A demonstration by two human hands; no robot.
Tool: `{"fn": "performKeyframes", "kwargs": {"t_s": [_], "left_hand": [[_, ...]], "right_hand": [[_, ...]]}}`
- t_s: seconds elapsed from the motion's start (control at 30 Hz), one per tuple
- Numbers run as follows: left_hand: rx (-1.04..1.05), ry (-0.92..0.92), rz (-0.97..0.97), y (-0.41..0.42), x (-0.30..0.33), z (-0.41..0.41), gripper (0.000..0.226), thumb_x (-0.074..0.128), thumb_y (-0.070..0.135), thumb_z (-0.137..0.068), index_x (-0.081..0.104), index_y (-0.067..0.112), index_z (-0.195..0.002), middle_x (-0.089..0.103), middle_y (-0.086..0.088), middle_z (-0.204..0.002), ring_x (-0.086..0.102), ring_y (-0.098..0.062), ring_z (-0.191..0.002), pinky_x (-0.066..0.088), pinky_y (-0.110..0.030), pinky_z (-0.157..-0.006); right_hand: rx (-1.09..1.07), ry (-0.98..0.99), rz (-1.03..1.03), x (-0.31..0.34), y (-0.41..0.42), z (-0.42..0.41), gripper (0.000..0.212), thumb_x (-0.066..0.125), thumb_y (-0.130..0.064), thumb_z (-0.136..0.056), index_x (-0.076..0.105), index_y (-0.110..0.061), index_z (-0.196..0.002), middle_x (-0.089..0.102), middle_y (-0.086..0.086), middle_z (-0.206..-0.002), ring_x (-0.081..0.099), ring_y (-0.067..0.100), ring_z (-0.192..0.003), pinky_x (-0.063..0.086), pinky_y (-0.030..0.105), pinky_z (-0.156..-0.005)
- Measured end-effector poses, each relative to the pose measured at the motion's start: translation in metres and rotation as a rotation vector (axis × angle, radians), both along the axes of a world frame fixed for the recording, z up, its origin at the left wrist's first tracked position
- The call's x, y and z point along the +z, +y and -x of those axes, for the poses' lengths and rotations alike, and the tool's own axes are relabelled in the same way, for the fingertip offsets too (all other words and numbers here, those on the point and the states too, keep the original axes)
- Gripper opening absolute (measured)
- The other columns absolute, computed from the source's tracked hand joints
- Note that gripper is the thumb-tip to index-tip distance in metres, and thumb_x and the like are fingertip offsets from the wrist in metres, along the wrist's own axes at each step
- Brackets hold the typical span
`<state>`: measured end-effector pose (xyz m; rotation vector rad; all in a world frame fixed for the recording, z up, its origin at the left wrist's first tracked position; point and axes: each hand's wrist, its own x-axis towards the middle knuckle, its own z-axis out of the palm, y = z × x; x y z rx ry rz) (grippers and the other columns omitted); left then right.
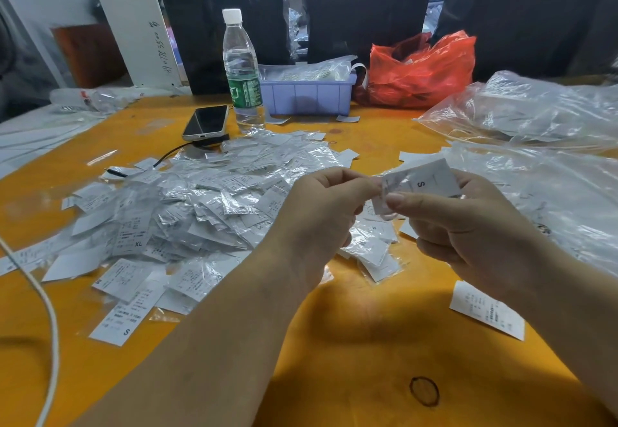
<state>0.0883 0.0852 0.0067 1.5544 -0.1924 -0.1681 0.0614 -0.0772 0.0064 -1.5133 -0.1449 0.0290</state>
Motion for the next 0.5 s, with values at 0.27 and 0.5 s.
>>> {"fn": "performKeyframes", "kwargs": {"t_s": [0.27,0.5], "left_hand": [[0.288,-0.284,-0.657,0.02,-0.002,-0.012,0.013,0.063,0.026,-0.081,0.063,0.018,-0.072,0.063,0.002,-0.07,0.057,-0.013,-0.066,0.045,-0.029,-0.054],[0.392,-0.288,-0.935,0.025,-0.004,-0.013,0.029,0.065,0.023,-0.077,0.052,0.03,-0.102,0.054,0.012,-0.082,0.05,-0.006,-0.074,0.042,-0.026,-0.058]], "right_hand": [[-0.284,-0.286,0.536,0.007,-0.019,-0.008,0.01,0.077,-0.022,-0.08,0.072,-0.023,-0.088,0.071,-0.009,-0.076,0.06,-0.004,-0.058,0.04,0.008,-0.054],[-0.242,-0.146,1.021,0.001,-0.029,-0.015,0.02,0.077,-0.031,-0.079,0.064,-0.035,-0.094,0.064,-0.02,-0.098,0.057,-0.002,-0.087,0.036,0.017,-0.066]]}}
